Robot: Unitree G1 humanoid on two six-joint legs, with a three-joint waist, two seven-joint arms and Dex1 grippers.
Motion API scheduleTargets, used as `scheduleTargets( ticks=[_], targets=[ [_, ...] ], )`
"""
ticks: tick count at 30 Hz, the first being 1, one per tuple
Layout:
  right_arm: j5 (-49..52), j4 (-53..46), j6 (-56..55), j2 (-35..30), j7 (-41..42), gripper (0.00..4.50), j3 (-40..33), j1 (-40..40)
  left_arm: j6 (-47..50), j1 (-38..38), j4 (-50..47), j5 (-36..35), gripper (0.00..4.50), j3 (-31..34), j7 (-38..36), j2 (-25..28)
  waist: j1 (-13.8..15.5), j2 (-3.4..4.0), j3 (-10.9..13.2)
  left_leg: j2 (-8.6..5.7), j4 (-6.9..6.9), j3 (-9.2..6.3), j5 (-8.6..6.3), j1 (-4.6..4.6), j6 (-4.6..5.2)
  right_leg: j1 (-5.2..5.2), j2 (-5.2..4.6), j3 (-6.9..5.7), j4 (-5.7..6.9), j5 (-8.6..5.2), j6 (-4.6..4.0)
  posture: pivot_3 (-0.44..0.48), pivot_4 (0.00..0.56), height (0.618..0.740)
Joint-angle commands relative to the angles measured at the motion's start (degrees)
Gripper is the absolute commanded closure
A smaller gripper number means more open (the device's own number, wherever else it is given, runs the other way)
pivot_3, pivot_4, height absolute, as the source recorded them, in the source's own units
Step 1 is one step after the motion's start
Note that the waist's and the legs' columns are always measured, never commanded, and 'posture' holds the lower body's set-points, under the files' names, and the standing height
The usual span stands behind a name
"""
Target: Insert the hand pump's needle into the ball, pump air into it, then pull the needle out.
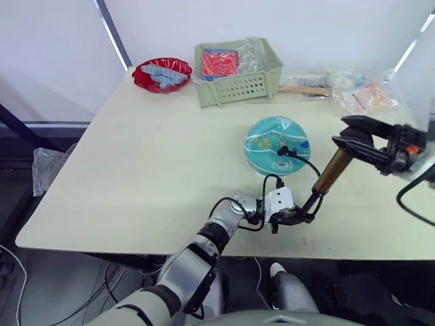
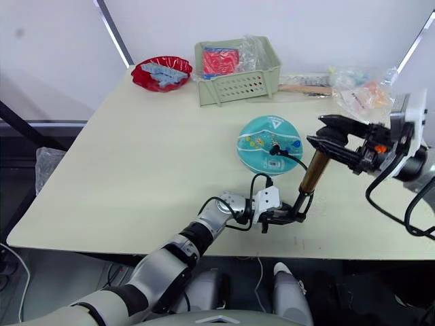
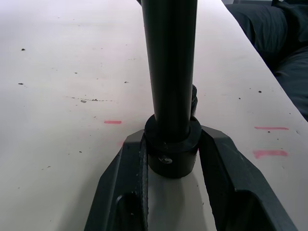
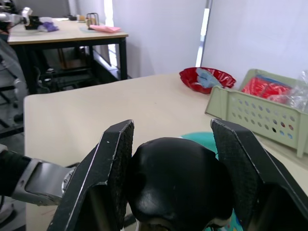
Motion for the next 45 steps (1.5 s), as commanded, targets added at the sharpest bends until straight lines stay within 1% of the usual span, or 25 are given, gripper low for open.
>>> scheduleTargets(
  ticks=[1,5,10,14,17,22,27,32,37,45],
  targets=[
    [-3.82,-0.95,-2.36,2.10,-0.19,2.42,1.97,4.54,1.04,1.13,3.28,2.72,3.47,-1.32,0.01,0.85,0.01,-0.04,-0.02,0.00,0.01,-0.01,0.00,0.02,0.00,0.01,0.00,0.00,0.01,0.00,0.00,0.000,0.150,0.738],
    [-7.44,-0.54,-5.80,5.28,0.11,2.42,4.40,9.75,0.58,1.30,3.78,2.70,3.47,-1.22,0.15,0.99,-0.01,-0.10,-0.11,0.01,0.01,-0.02,0.00,0.06,0.00,0.05,0.02,-0.03,0.03,-0.01,-0.02,0.000,0.150,0.738],
    [-13.46,3.14,-11.58,10.40,0.15,2.42,9.21,15.01,0.05,1.34,4.26,2.77,3.47,-1.18,0.21,1.18,-0.02,-0.32,-0.29,0.02,0.01,-0.02,0.00,0.11,0.00,0.07,0.03,-0.03,0.03,-0.02,-0.02,0.000,0.150,0.738],
    [-17.21,6.85,-16.53,13.93,0.26,2.42,11.23,17.07,-0.38,1.21,4.65,3.23,3.47,-1.36,0.50,1.81,-0.02,-0.37,-0.33,0.03,0.00,0.00,0.00,0.22,0.00,0.16,0.03,-0.04,0.03,-0.02,-0.03,0.000,0.150,0.738],
    [-18.90,8.60,-19.18,15.30,0.38,2.42,11.79,17.97,-0.39,1.07,4.81,3.61,3.47,-1.63,0.58,2.12,-0.06,-0.40,-0.38,0.04,-0.01,0.00,0.00,0.29,0.00,0.22,0.03,-0.05,0.04,-0.03,-0.05,0.000,0.150,0.738],
    [-18.28,8.21,-22.23,16.80,0.38,2.42,10.73,18.56,-0.06,0.77,5.07,4.14,3.47,-1.92,0.62,2.48,-0.16,-0.45,-0.36,0.08,-0.10,0.06,-0.01,0.68,-0.01,0.49,0.02,-0.02,0.03,-0.04,-0.06,0.000,0.150,0.738],
    [-13.86,5.10,-22.40,15.82,0.23,2.42,6.11,16.70,0.05,0.58,5.51,4.68,3.47,-2.22,0.40,2.62,-0.17,-0.40,-0.32,0.10,-0.10,0.07,-0.01,0.68,-0.01,0.49,0.02,-0.02,0.04,-0.04,-0.07,0.000,0.150,0.738],
    [-9.01,1.55,-19.78,13.22,0.03,2.42,2.13,15.19,-0.28,0.59,5.71,4.90,3.47,-2.57,-0.05,2.76,-0.15,-0.18,-0.14,0.08,-0.11,0.14,-0.01,0.61,-0.01,0.44,-0.01,0.06,0.02,-0.04,-0.06,0.000,0.150,0.738],
    [-1.38,-2.17,-14.42,7.58,-1.39,2.42,-4.10,11.58,-0.54,0.38,6.24,5.09,3.47,-2.65,-0.07,2.84,-0.15,-0.07,0.04,0.08,-0.13,0.19,-0.01,0.60,-0.01,0.41,-0.02,0.11,0.02,-0.04,-0.06,0.000,0.150,0.738],
    [5.95,-2.65,-8.22,-0.61,-1.76,2.42,-11.61,6.97,-0.20,0.45,6.50,5.18,3.47,-2.75,-0.18,2.72,-0.13,-0.08,0.14,0.07,-0.14,0.18,-0.01,0.47,-0.01,0.33,-0.03,0.11,-0.06,-0.04,-0.05,0.000,0.150,0.738]
  ],
)
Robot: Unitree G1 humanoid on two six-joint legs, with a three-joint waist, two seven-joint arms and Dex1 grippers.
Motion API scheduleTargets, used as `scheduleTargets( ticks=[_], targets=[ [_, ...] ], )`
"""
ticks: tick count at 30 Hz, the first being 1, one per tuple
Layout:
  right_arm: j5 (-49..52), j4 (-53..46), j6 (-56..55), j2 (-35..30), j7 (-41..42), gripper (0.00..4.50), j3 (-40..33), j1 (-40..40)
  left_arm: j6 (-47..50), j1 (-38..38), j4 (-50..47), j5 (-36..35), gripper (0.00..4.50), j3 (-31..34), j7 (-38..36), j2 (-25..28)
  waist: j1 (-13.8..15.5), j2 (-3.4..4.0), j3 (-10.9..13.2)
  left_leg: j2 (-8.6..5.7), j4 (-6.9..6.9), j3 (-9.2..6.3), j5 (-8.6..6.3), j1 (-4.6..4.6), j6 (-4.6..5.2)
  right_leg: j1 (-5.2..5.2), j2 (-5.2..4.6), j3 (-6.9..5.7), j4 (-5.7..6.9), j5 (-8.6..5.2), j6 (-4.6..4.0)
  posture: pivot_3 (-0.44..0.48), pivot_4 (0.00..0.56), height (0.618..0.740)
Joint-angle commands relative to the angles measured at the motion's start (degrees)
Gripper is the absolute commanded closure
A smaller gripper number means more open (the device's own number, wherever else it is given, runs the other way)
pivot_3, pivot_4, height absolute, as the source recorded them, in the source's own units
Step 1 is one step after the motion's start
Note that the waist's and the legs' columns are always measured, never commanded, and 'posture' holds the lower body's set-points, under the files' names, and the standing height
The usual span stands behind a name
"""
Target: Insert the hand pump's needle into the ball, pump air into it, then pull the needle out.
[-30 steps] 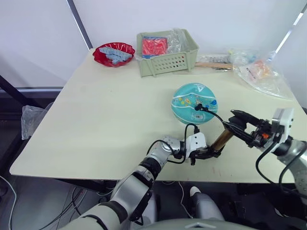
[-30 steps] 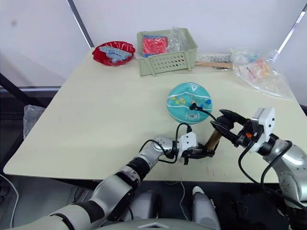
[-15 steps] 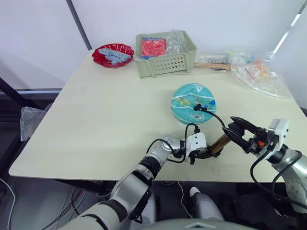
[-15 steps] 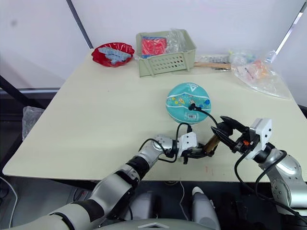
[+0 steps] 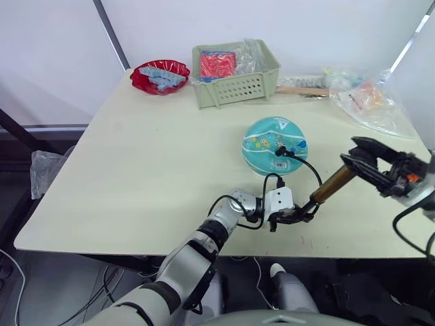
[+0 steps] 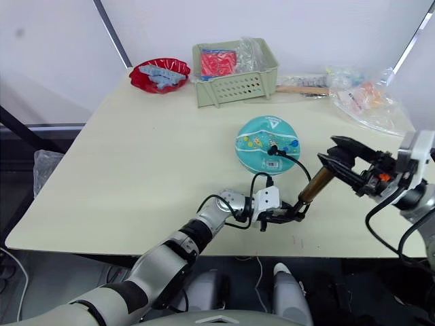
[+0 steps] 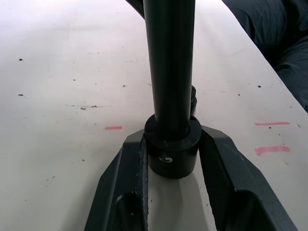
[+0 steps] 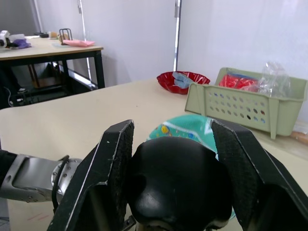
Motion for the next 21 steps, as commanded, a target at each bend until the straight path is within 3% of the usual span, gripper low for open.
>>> scheduleTargets(
  ticks=[1,10,21],
  targets=[
    [3.03,-1.89,0.07,-2.77,-1.28,2.42,-6.70,-3.07,2.48,2.03,4.91,3.88,3.47,-2.04,-0.16,2.11,0.00,0.00,0.01,0.00,0.00,0.00,0.00,-0.01,0.00,-0.01,-0.01,0.00,0.00,0.00,0.00,0.000,0.150,0.738],
    [6.44,-1.56,3.54,-6.55,-1.97,2.42,-8.13,-7.89,3.72,2.12,5.58,4.44,3.47,-2.61,-0.77,2.29,0.01,-0.06,0.05,0.02,0.00,-0.01,0.00,-0.12,0.00,-0.09,-0.03,0.00,-0.01,0.01,0.01,0.000,0.150,0.738],
    [-3.10,-2.06,1.61,-1.63,1.81,2.42,3.15,-1.79,8.63,1.31,6.19,5.68,3.47,-4.16,-3.93,2.23,0.00,-0.52,-0.30,0.02,0.01,-0.26,0.00,-0.43,0.00,-0.28,0.01,-0.25,-0.08,0.00,-0.01,0.000,0.150,0.738]
  ],
)
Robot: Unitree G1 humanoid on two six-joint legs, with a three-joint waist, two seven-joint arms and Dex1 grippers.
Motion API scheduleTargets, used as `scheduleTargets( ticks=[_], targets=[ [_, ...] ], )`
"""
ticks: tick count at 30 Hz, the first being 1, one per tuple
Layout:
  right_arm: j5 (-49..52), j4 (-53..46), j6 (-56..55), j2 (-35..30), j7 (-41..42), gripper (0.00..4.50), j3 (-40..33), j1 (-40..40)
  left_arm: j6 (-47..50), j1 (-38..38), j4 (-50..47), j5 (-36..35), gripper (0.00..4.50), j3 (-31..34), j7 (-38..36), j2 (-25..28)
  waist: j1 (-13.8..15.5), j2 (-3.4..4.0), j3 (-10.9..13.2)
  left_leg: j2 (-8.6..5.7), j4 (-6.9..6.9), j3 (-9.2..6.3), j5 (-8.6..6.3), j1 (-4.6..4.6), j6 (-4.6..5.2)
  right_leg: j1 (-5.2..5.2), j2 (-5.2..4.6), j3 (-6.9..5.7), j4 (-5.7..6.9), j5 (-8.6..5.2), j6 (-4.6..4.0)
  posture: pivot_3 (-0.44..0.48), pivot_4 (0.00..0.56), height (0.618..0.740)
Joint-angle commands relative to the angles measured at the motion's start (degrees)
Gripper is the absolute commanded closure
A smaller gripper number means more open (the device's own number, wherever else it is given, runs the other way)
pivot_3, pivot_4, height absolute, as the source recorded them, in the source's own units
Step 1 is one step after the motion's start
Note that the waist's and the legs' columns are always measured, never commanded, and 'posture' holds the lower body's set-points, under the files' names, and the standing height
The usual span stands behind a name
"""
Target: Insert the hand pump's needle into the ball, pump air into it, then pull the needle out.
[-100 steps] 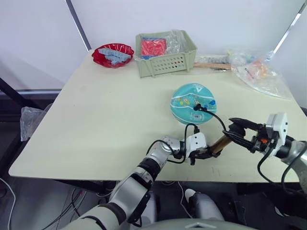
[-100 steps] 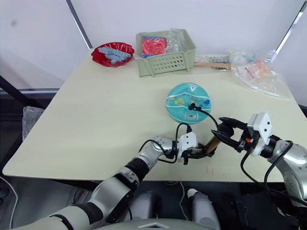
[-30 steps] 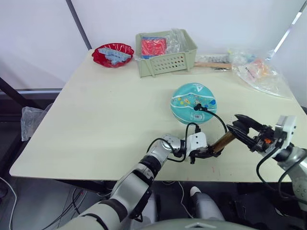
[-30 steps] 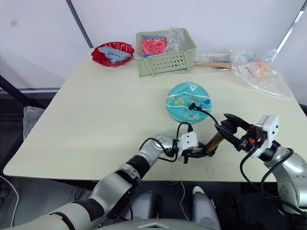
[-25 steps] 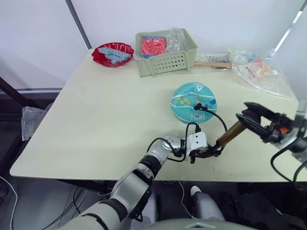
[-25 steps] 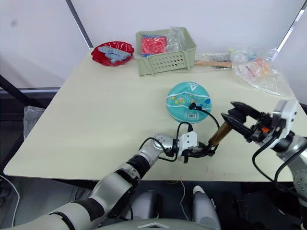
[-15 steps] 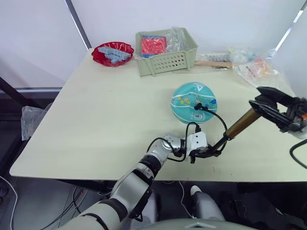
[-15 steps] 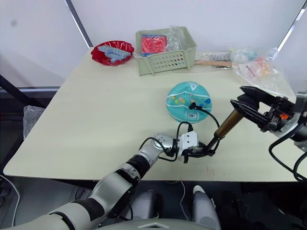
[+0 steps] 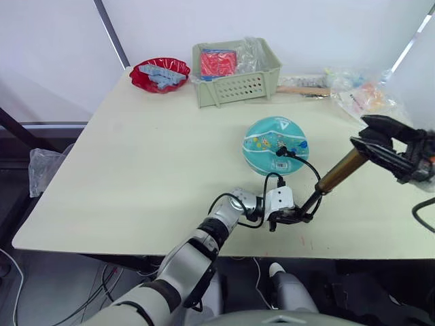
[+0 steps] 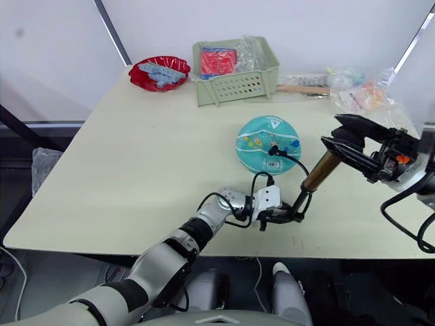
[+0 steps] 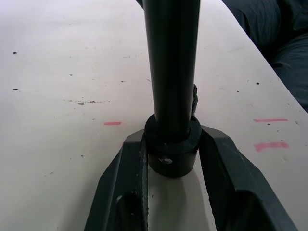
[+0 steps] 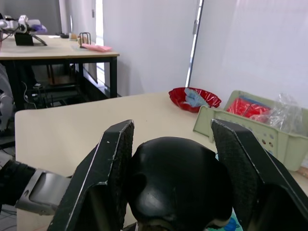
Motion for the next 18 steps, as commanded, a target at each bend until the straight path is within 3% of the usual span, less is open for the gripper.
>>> scheduleTargets(
  ticks=[1,14,18],
  targets=[
    [-4.63,0.74,-1.14,0.69,1.45,2.42,3.82,1.60,5.33,2.28,6.12,5.64,3.47,-4.19,-1.95,2.25,-0.02,-0.04,-0.10,0.01,0.00,-0.01,0.00,0.01,0.00,0.01,0.00,-0.01,0.00,0.00,0.00,0.000,0.150,0.738],
    [-21.69,11.28,-12.77,7.35,5.40,2.43,17.63,8.91,7.95,2.10,6.19,6.37,3.47,-4.73,-1.32,1.96,-0.02,-0.51,-0.90,0.14,0.00,-0.22,0.00,0.07,0.00,0.12,-0.02,-0.22,-0.01,-0.03,-0.07,0.000,0.150,0.738],
    [-25.47,14.20,-16.53,9.00,5.77,2.43,20.62,10.22,7.77,2.43,6.26,6.46,3.47,-4.66,-1.07,1.96,-0.01,-0.53,-0.91,0.21,-0.13,-0.28,-0.01,0.55,-0.01,0.49,-0.04,-0.31,-0.05,-0.14,-0.23,0.000,0.150,0.738]
  ],
)
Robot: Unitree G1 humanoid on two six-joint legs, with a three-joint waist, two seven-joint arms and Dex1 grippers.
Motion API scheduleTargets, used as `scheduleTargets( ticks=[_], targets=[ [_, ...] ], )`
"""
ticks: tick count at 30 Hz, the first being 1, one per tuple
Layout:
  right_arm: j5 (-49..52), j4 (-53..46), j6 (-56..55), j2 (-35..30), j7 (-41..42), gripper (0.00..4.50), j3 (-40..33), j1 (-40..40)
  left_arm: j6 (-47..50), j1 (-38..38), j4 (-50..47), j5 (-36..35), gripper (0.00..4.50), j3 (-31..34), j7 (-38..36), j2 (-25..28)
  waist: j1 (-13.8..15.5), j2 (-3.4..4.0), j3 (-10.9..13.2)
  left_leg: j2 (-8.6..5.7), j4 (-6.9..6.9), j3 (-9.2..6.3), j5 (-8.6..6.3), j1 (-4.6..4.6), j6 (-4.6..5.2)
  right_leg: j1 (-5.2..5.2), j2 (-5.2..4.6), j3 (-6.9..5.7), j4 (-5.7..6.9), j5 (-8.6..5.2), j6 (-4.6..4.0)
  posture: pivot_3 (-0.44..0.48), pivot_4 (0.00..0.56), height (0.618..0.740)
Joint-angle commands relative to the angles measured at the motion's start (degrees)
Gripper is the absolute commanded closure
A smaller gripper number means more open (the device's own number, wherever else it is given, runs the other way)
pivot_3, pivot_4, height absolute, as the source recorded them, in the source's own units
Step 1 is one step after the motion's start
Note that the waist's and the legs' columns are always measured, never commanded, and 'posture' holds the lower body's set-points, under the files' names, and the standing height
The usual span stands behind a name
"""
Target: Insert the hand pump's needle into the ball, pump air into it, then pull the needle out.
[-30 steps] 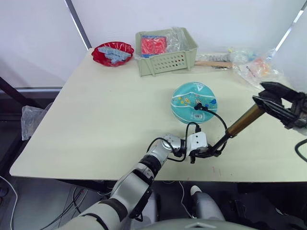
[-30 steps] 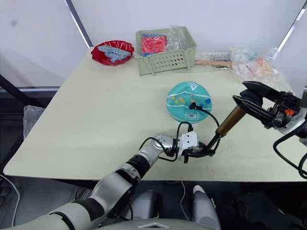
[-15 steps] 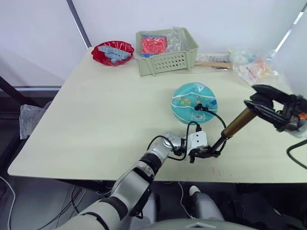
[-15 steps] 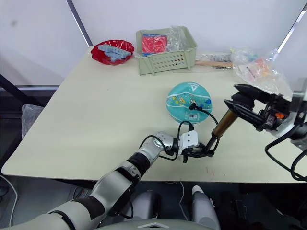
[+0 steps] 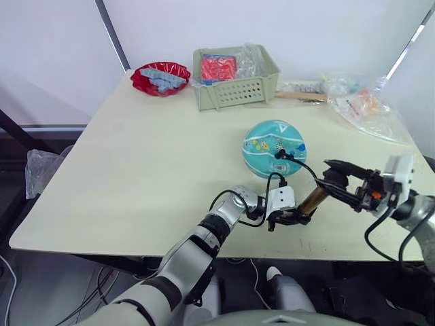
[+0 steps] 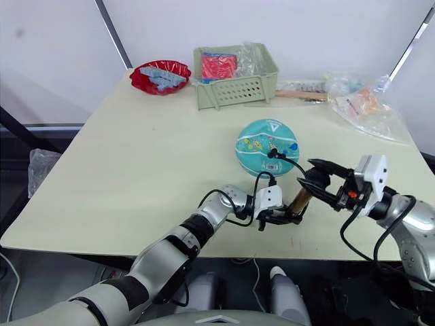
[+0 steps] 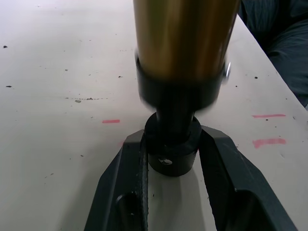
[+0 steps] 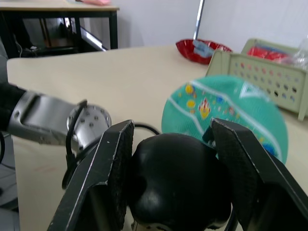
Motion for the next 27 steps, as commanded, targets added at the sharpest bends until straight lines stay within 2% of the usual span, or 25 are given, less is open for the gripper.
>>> scheduleTargets(
  ticks=[1,8,15,21,27],
  targets=[
    [-5.11,4.20,-1.54,1.06,1.34,2.43,4.29,2.98,4.15,3.18,6.28,5.10,3.47,-3.63,-0.62,1.97,0.01,0.03,-0.01,0.02,-0.08,-0.03,0.00,0.16,0.00,0.15,-0.02,-0.04,-0.05,-0.02,-0.03,0.000,0.150,0.738],
    [-2.42,2.74,-2.64,2.28,0.84,2.43,2.14,1.99,3.13,3.46,6.33,5.00,3.47,-3.25,0.31,2.14,0.02,0.12,-0.13,0.07,-0.31,-0.26,0.00,0.28,-0.01,0.39,-0.03,-0.29,-0.32,-0.05,-0.11,0.000,0.150,0.738],
    [4.37,-2.24,1.82,-0.55,0.31,2.43,-3.99,-1.05,2.69,3.78,6.32,5.07,3.47,-3.26,0.23,2.36,0.10,0.29,-0.02,-0.01,-0.49,-0.26,0.00,0.24,-0.01,0.40,-0.35,-0.32,-0.52,-0.05,-0.11,0.000,0.150,0.738],
    [17.03,-7.25,10.64,-6.97,-1.26,2.43,-13.88,-6.74,2.09,3.65,6.69,5.08,3.47,-3.15,0.49,2.29,0.14,0.88,0.48,-0.17,-0.56,-0.23,0.00,0.15,0.00,0.38,-0.32,-0.31,-0.55,-0.05,-0.08,0.000,0.150,0.738],
    [23.26,-7.21,16.91,-13.42,-2.02,2.43,-21.15,-11.13,1.52,3.62,6.98,5.08,3.47,-3.07,0.71,2.17,0.14,0.85,0.62,-0.20,-0.57,-0.27,0.00,0.10,0.00,0.38,-0.32,-0.36,-0.60,-0.05,-0.07,0.000,0.150,0.738]
  ],
)
